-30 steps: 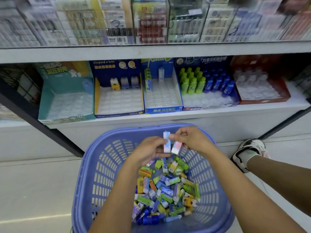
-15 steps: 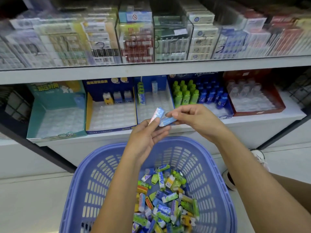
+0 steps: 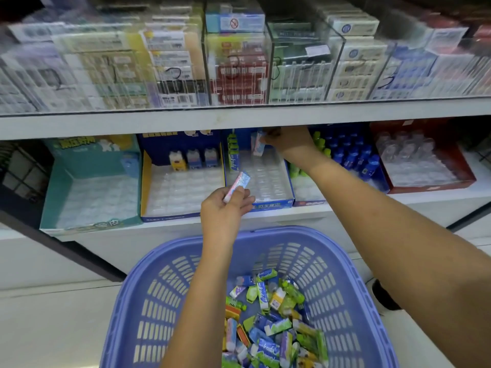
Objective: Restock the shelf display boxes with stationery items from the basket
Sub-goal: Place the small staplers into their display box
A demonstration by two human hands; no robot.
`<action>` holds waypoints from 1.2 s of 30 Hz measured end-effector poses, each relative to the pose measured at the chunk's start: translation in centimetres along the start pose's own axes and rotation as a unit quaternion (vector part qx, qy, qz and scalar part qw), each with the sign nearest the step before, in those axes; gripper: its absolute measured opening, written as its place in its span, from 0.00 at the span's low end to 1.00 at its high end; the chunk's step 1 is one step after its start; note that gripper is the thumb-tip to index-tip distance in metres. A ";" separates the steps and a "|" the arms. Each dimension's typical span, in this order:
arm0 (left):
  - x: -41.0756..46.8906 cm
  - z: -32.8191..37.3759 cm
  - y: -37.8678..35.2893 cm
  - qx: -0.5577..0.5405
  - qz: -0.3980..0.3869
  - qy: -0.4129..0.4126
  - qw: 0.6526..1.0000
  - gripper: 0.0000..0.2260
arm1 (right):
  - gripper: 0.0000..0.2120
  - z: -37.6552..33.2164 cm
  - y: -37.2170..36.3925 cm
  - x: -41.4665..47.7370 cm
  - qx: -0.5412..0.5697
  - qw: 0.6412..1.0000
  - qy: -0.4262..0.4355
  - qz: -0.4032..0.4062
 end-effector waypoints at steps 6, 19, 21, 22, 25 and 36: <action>-0.1 0.1 0.2 -0.014 -0.010 0.000 1.000 0.06 | 0.16 0.5 0.1 1.6 -0.108 0.994 0.011 -0.033; -0.3 0.3 0.2 -0.038 -0.022 0.028 0.999 0.06 | 0.12 0.7 0.0 1.6 -0.101 0.994 0.024 -0.037; -0.3 0.3 0.2 -0.034 -0.021 0.028 0.999 0.06 | 0.11 0.6 -0.1 1.7 -0.145 0.988 0.025 -0.052; -0.3 0.3 0.1 -0.029 -0.021 0.027 0.999 0.06 | 0.11 0.4 -0.1 1.7 -0.171 0.983 0.030 -0.067; -0.4 0.3 0.1 -0.013 -0.021 0.025 0.999 0.06 | 0.12 0.0 -0.5 1.9 -0.209 0.970 0.061 -0.105; -0.2 0.9 0.0 -0.040 -0.017 -0.026 0.999 0.06 | 0.04 -1.7 -0.3 -3.5 0.112 0.991 0.007 -0.080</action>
Point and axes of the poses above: each hand's wrist, its own x-axis towards the middle knuckle, its own y-axis out of the back of the hand, z = x × y, the point moved 1 cm from there along x, towards the middle knuckle, and after that the axes turned 8 degrees about -x, right-handed, at the moved point
